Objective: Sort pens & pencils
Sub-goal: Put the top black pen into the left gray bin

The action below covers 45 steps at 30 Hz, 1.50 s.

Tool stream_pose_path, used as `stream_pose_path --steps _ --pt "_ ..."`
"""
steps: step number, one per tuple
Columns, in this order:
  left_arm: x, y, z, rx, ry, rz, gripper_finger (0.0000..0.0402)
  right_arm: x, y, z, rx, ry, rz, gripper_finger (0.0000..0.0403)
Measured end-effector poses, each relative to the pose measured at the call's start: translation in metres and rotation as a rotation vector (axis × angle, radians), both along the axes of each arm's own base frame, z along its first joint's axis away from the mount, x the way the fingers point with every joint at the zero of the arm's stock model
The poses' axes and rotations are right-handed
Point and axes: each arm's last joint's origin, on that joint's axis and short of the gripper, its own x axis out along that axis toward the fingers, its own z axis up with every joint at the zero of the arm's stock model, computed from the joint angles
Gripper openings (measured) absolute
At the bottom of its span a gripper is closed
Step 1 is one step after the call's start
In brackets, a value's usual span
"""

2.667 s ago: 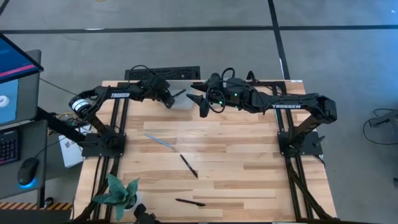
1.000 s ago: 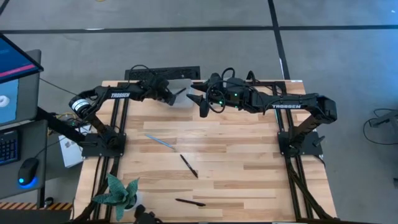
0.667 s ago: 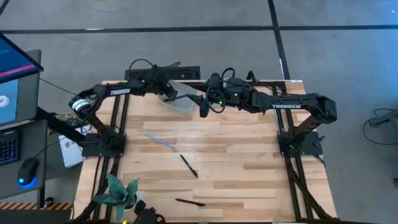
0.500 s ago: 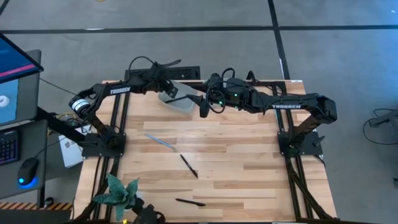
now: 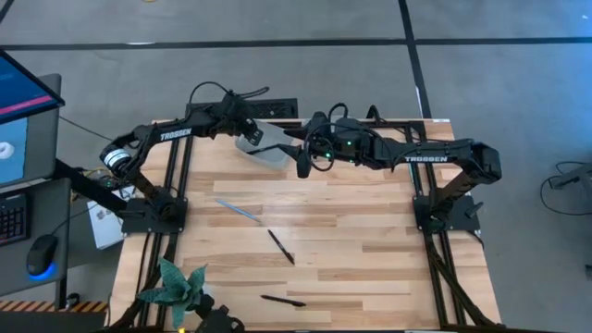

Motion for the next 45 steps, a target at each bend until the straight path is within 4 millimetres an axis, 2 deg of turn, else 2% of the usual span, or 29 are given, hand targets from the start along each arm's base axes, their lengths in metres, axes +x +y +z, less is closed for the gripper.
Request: stream_pose_path --steps 3,8,15,21,27,36,41,45 --pt "-0.003 -0.004 0.017 0.046 -0.051 -0.033 0.0152 0.0 0.0 -0.002 0.003 0.02 0.0 0.026" --pt "-0.012 -0.019 0.057 0.127 -0.203 -0.129 0.0152 -0.001 -0.002 -0.004 0.007 0.041 -0.007 0.026" --pt "-0.033 -0.053 0.11 0.246 -0.37 -0.238 0.0152 -0.004 -0.011 -0.011 0.029 0.112 -0.035 0.026" --pt "-0.043 -0.085 0.139 0.339 -0.447 -0.315 0.0152 -0.007 -0.016 -0.019 0.133 0.174 -0.068 0.026" --pt "-0.041 -0.108 0.145 0.326 -0.466 -0.398 0.0152 -0.009 -0.016 -0.026 0.148 0.245 -0.072 0.026" --pt "-0.025 -0.138 0.136 0.265 -0.411 -0.567 0.0152 -0.014 -0.012 -0.038 0.169 0.38 -0.071 0.026" --pt "-0.018 -0.156 0.133 0.239 -0.39 -0.66 0.0152 -0.016 -0.003 -0.043 0.175 0.446 -0.051 0.026" --pt "-0.013 -0.168 0.133 0.243 -0.389 -0.695 0.0152 -0.015 0.011 -0.045 0.139 0.477 -0.001 0.026"
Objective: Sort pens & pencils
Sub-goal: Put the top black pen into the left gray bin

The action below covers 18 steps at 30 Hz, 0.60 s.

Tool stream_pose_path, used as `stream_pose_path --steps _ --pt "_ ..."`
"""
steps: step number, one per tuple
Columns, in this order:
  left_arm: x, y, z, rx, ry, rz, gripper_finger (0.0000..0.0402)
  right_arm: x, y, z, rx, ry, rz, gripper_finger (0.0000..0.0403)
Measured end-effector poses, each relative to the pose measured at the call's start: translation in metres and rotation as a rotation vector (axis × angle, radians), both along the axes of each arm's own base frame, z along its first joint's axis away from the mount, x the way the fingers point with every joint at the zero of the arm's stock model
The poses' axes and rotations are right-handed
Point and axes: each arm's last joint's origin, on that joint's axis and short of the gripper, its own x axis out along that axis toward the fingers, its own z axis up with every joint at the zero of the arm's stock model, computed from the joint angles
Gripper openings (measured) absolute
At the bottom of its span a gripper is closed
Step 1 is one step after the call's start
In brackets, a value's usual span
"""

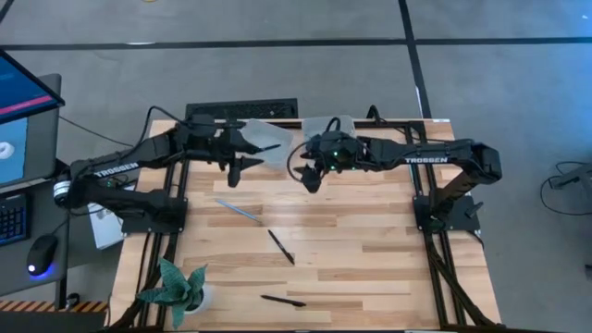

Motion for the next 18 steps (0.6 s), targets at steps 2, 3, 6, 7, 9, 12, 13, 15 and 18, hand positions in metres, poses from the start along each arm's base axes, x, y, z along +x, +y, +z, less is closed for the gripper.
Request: stream_pose_path --steps 2,3,6,7,9,12,13,15,18 --pt "0.002 -0.005 0.0 0.007 -0.002 -0.013 0.0152 0.0 0.008 -0.002 -0.016 0.027 0.037 0.026" --pt "0.003 -0.008 0.0 0.011 -0.002 -0.016 0.0152 -0.001 0.012 -0.003 -0.016 0.039 0.049 0.026" --pt "0.004 -0.014 0.0 -0.019 -0.002 -0.016 0.0152 -0.001 0.022 -0.009 -0.017 0.059 0.08 0.026" --pt "0.005 -0.016 0.0 -0.04 0.001 -0.017 0.0152 -0.002 0.025 -0.012 -0.016 0.07 0.088 0.026" --pt "0.005 -0.02 -0.001 -0.079 0.009 -0.018 0.0152 -0.004 0.029 -0.019 -0.014 0.094 0.1 0.026" --pt "0.006 -0.027 -0.003 -0.13 0.023 -0.03 0.0152 -0.008 0.035 -0.023 -0.01 0.143 0.117 0.026" --pt "0.006 -0.029 -0.003 -0.138 0.024 -0.037 0.0152 -0.009 0.037 -0.025 -0.005 0.166 0.122 0.026" --pt "0.007 -0.035 -0.003 -0.135 0.028 -0.041 0.0152 -0.013 0.043 -0.028 -0.006 0.222 0.14 0.026" --pt "0.008 -0.044 -0.004 -0.11 0.036 -0.031 0.0152 -0.016 0.052 -0.031 -0.015 0.264 0.164 0.026"
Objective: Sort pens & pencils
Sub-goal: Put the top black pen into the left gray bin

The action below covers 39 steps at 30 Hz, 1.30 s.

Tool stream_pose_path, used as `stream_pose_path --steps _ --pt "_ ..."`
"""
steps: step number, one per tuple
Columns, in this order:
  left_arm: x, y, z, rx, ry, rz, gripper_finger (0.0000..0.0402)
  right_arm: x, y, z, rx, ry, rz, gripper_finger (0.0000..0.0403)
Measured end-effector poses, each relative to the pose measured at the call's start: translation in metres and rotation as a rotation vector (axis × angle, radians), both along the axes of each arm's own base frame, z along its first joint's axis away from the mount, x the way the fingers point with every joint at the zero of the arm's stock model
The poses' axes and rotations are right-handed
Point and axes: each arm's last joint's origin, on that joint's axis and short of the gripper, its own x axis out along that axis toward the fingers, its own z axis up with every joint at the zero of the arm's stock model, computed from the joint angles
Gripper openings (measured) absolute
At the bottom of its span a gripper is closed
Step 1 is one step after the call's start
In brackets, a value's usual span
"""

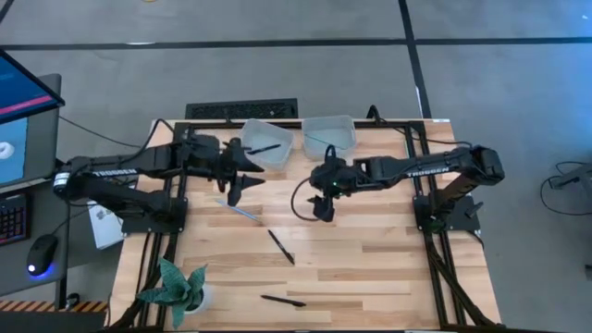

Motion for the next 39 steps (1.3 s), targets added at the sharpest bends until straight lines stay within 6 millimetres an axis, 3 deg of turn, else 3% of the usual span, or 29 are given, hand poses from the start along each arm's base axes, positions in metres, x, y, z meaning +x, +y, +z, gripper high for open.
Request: stream_pose_path --steps 5,9,15,21,27,39 --pt "0.001 -0.018 -0.001 0.015 0.017 0.006 0.0152 -0.015 0.01 -0.003 -0.045 -0.056 0.015 0.026" --pt "0.0 -0.029 -0.002 0.037 0.018 0.03 0.0152 -0.042 0.011 0.0 -0.024 -0.17 0.008 0.026" --pt "-0.004 -0.034 -0.009 0.044 0.101 0.031 0.0152 -0.08 0.008 0.001 -0.011 -0.307 0.001 0.026" --pt "-0.008 -0.034 -0.017 0.024 0.182 0.052 0.0152 -0.101 0.007 -0.01 -0.003 -0.427 -0.001 0.026" --pt "0.001 -0.034 -0.033 0.131 0.252 -0.001 0.0152 -0.105 0.002 -0.018 -0.005 -0.492 -0.023 0.026" --pt "0.058 -0.043 -0.107 0.423 0.572 -0.284 0.0152 -0.101 -0.01 -0.019 -0.016 -0.501 -0.074 0.026"
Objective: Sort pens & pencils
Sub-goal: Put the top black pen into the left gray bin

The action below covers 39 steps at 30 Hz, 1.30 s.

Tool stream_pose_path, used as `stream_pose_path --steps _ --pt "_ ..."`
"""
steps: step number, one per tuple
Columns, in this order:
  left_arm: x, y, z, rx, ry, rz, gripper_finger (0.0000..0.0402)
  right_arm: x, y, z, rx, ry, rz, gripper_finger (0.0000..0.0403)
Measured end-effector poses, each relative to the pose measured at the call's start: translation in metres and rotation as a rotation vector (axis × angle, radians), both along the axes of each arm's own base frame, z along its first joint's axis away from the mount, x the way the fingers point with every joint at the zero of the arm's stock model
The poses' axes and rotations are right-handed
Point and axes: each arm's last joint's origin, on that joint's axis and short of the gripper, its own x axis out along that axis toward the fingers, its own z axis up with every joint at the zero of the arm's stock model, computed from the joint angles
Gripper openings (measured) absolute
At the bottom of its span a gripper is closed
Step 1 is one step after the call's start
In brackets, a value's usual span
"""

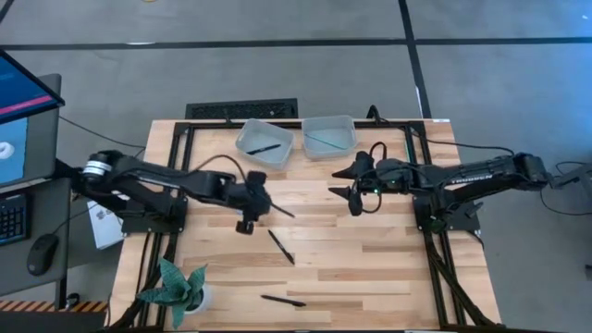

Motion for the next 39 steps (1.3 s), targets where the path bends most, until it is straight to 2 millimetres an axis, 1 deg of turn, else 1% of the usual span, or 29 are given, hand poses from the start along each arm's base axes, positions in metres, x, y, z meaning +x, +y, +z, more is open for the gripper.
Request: stream_pose_path --steps 4,8,10,13,17,24,32,39 --pt "0.012 -0.003 -0.015 0.052 0.032 -0.082 0.0152 0.0 0.0 0.0 0.0 0.0 0.0 0.026" --pt "0.023 -0.004 -0.024 0.084 0.007 -0.132 0.0152 0.0 0.0 0.0 0.0 0.0 0.0 0.026" --pt "0.029 -0.006 -0.026 0.074 -0.028 -0.141 0.0152 0.0 0.0 0.0 0.0 0.003 0.001 0.026" --pt "0.035 -0.014 -0.03 0.033 -0.058 -0.199 0.0152 0.0 0.0 0.0 0.001 0.003 0.001 0.026" --pt "0.038 -0.027 -0.039 0.052 -0.037 -0.293 0.0152 0.0 0.0 0.0 0.001 0.002 0.001 0.026" --pt "0.042 -0.039 -0.056 0.054 0.015 -0.329 0.0152 0.0 0.0 0.0 0.001 0.001 0.001 0.026" --pt "0.043 -0.049 -0.07 0.042 0.057 -0.366 0.0152 0.0 0.0 0.0 0.002 0.003 0.0 0.026" --pt "0.044 -0.057 -0.092 0.019 0.139 -0.404 0.0152 0.0 0.0 0.0 0.002 0.005 0.001 0.026"
